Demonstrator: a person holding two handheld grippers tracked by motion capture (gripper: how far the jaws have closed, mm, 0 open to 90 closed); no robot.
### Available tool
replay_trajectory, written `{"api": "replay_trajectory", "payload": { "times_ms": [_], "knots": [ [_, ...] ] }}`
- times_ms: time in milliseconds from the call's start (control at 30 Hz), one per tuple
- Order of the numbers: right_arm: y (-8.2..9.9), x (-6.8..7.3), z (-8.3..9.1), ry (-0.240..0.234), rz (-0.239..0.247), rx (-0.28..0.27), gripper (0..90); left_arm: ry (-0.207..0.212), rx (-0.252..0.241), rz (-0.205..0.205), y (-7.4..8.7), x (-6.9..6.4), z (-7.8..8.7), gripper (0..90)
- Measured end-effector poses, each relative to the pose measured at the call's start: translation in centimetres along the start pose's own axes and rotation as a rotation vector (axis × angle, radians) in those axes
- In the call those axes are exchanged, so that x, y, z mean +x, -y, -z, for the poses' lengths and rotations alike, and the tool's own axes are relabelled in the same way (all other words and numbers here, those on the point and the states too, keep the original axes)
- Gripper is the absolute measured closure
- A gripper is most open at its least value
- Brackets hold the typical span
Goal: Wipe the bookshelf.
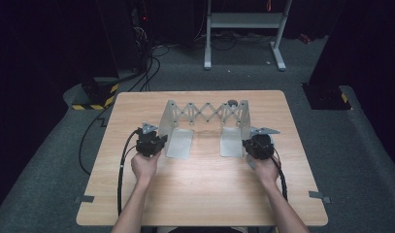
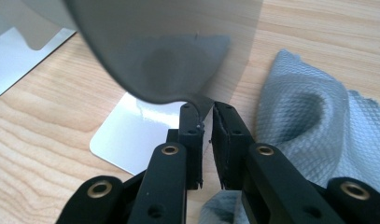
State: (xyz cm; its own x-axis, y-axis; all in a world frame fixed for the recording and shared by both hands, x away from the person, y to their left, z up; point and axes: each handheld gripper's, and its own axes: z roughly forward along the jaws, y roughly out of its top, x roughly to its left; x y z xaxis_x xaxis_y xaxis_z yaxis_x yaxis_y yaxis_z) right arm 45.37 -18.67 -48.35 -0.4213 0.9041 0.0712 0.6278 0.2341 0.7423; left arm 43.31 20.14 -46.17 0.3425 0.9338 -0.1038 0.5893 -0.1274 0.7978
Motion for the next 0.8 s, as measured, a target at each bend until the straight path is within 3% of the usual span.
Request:
{"api": "replay_trajectory", "payload": {
  "times_ms": [300,500,633,800],
  "knots": [
    [-1.4,-0.5,-1.0,0.026,0.005,0.028,84.1,-0.02,0.025,0.0,-1.1,-0.3,-0.9,79.4],
    [-2.5,-0.9,-1.8,0.033,0.0,0.043,84.3,-0.031,0.019,0.023,-1.5,0.1,-1.4,79.8],
    [-2.7,-1.3,-2.3,0.016,-0.032,0.024,84.5,-0.042,0.017,0.025,-2.1,0.3,-1.7,79.9],
    [-3.2,-1.5,-2.7,0.017,-0.023,0.034,84.6,-0.039,-0.007,0.051,-2.4,0.7,-1.7,80.1]
  ]
}}
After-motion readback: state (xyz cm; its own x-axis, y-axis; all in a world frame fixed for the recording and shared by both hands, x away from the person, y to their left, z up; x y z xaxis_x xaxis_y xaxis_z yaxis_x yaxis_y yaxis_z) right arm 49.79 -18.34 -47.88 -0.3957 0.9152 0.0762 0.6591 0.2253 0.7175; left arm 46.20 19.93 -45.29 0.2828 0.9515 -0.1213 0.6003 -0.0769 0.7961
